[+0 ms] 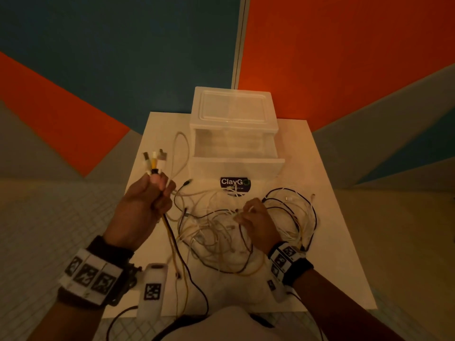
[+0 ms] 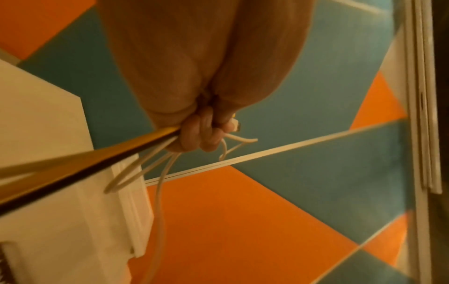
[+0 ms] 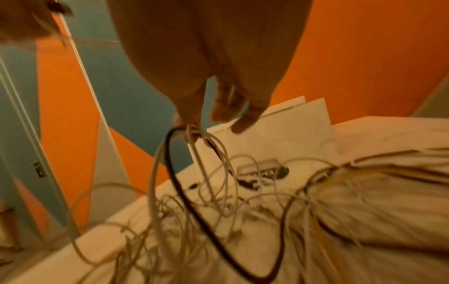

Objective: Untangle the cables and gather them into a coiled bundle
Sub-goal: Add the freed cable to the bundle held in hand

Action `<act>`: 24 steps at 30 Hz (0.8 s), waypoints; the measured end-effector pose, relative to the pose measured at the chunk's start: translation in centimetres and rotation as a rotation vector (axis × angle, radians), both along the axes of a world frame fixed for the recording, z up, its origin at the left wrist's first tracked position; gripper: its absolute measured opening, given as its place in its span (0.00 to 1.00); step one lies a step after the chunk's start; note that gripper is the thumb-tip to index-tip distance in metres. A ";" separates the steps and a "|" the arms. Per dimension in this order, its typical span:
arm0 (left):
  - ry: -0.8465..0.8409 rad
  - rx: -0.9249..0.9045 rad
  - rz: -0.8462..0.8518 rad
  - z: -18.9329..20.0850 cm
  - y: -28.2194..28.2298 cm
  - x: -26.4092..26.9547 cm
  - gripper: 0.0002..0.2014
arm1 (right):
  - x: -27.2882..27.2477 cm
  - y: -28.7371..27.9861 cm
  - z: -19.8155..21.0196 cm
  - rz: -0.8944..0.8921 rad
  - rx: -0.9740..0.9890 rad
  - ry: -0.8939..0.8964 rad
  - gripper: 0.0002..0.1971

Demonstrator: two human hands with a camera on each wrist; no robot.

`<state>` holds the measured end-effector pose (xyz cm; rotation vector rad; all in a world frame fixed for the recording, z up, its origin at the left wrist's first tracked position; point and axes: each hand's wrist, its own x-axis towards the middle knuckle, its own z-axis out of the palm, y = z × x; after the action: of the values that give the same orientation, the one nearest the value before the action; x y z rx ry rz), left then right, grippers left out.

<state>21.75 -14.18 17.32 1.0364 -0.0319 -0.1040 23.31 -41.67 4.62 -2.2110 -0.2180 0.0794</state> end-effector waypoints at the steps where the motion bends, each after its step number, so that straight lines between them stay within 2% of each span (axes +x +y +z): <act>1: 0.013 0.052 -0.004 -0.4 -0.2 -0.1 0.12 | 0.0 0.1 1.3 -0.017 0.016 -0.060 0.12; 4: 0.063 0.195 -0.049 -2.0 -1.7 -0.9 0.15 | -0.2 0.6 5.5 0.021 -0.002 -0.208 0.15; 6: 0.062 0.240 -0.112 -2.9 -3.0 -1.3 0.24 | -0.5 1.2 7.2 0.055 -0.064 -0.216 0.20; 8: 0.043 0.277 -0.143 -3.0 -4.3 -1.6 0.22 | -1.1 2.0 7.8 0.111 -0.183 -0.265 0.18; 10: 0.047 0.314 -0.128 -2.8 -5.4 -1.5 0.15 | -1.5 2.5 7.6 0.172 -0.277 -0.289 0.11; 13: 0.093 0.290 -0.118 -2.5 -6.7 -1.5 0.14 | -2.1 3.1 6.7 0.222 -0.286 -0.252 0.06; 16: 0.095 0.233 -0.152 -2.4 -7.6 -1.6 0.14 | -2.7 3.9 6.4 0.270 -0.263 -0.245 0.10; 20: 0.083 0.165 -0.121 -1.7 -6.8 -1.2 0.14 | -3.1 3.8 5.1 0.278 -0.195 -0.212 0.08; 24: 0.074 0.054 -0.066 -0.7 -4.9 -1.0 0.13 | -2.8 2.9 2.5 0.266 -0.166 0.008 0.06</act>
<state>20.75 -19.08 16.65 1.0852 0.0041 -0.2043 20.48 -38.78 7.08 -2.3338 -0.5166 0.2609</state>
